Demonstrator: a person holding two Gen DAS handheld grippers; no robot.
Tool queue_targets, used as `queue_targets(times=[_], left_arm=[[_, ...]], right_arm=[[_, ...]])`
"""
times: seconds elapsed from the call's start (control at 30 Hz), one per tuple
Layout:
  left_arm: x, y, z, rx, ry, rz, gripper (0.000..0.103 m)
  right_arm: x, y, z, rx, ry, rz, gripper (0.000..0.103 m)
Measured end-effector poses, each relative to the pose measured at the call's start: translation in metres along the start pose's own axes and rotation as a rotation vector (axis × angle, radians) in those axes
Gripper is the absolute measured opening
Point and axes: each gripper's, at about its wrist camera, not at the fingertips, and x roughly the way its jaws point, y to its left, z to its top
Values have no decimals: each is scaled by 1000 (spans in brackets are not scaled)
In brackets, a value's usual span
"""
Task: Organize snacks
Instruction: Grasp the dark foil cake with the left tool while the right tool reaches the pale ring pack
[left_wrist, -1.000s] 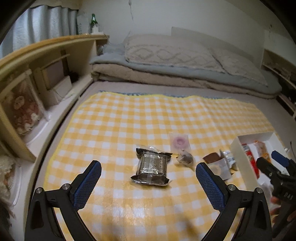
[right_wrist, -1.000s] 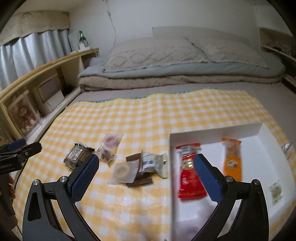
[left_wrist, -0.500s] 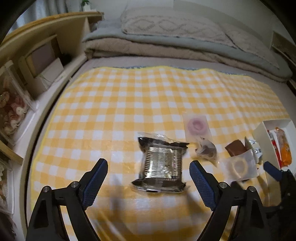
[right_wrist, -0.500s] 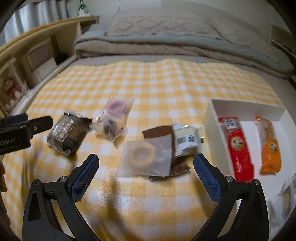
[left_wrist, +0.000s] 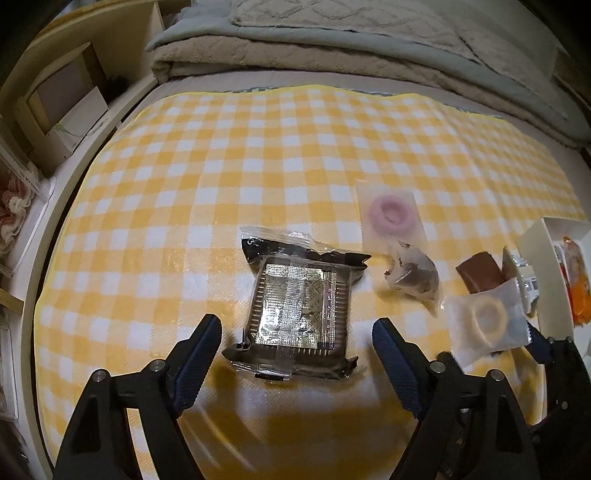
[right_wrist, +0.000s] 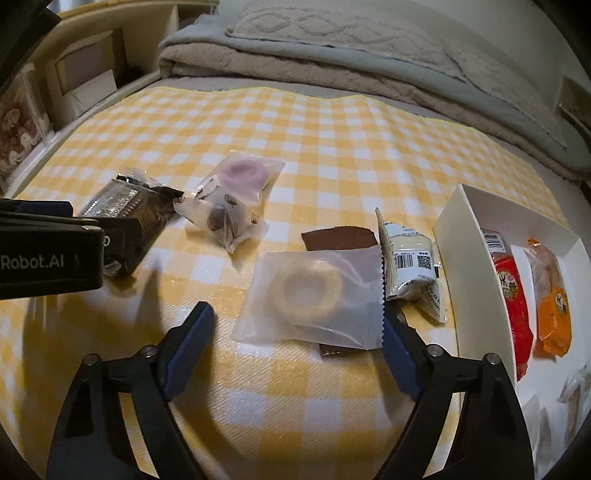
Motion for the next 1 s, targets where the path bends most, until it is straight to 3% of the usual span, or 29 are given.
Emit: queue_targets(times=[0.07,0.3,0.33,0.37,0.5,0.8,1.0], left_arm=[[3,-1,1,-6,2,2,83],[6,1,-5,-24,-5,-2,83],[3,4,-8,-23,-6,-2,83],[5,5,-9,-23,-6,-1,83],[8,6,-8,-33,1,0,81],[18,11,-7,-57,35,7,70],[17,13,-6,-74,42,0,65]], right_arm=[[0,1,0,-2,-3,-13,75],[-4,7,0,-37,-30,-50,63],[-6,8,0,-40,-41,-59,57],[-7,8,0,-41,-49,-63,42],[-10,5,-1,-35,-74,-61,39],[-33,3,-5,-27,-185,-26,16],[-43,-6,-7,9,-224,67,9]])
